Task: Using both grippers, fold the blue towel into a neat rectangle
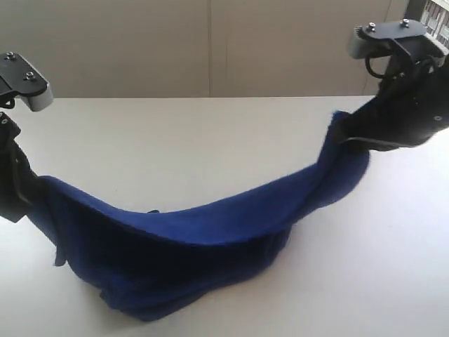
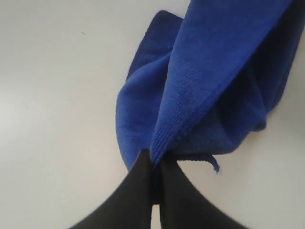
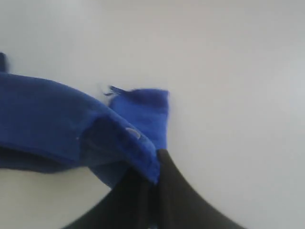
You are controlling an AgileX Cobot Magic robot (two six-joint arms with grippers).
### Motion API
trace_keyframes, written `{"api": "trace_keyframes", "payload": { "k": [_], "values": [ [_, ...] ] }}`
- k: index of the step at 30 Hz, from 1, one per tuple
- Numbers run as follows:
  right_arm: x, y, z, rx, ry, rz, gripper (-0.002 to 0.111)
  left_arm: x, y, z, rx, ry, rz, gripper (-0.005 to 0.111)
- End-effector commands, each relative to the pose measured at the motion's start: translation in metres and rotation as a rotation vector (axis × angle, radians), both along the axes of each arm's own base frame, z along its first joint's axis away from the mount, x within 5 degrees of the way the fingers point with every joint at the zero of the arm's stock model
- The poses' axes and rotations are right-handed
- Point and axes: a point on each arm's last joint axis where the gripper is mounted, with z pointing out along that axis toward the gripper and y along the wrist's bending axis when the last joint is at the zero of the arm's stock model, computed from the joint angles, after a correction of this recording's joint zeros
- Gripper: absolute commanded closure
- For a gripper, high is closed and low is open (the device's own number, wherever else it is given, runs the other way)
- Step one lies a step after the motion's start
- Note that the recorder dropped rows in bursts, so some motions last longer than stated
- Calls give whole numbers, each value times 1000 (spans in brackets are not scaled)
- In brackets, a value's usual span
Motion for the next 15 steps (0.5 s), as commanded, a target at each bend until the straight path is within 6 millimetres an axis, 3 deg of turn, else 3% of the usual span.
{"api": "trace_keyframes", "payload": {
  "k": [1, 4, 10, 15],
  "values": [
    [-22, -18, 13, -149, 135, -79, 108, -13, 4, -1, 32, 141, -1, 107],
    [-41, -18, 29, -163, 161, -58, 108, -21, 6, 10, 44, 181, -11, 107],
    [-83, -20, 72, -153, 35, -66, 108, -29, 8, 32, 24, 155, 4, 107],
    [-92, -24, 80, -177, -10, -91, 108, -25, 8, 33, 23, 122, 5, 107]
  ]
}}
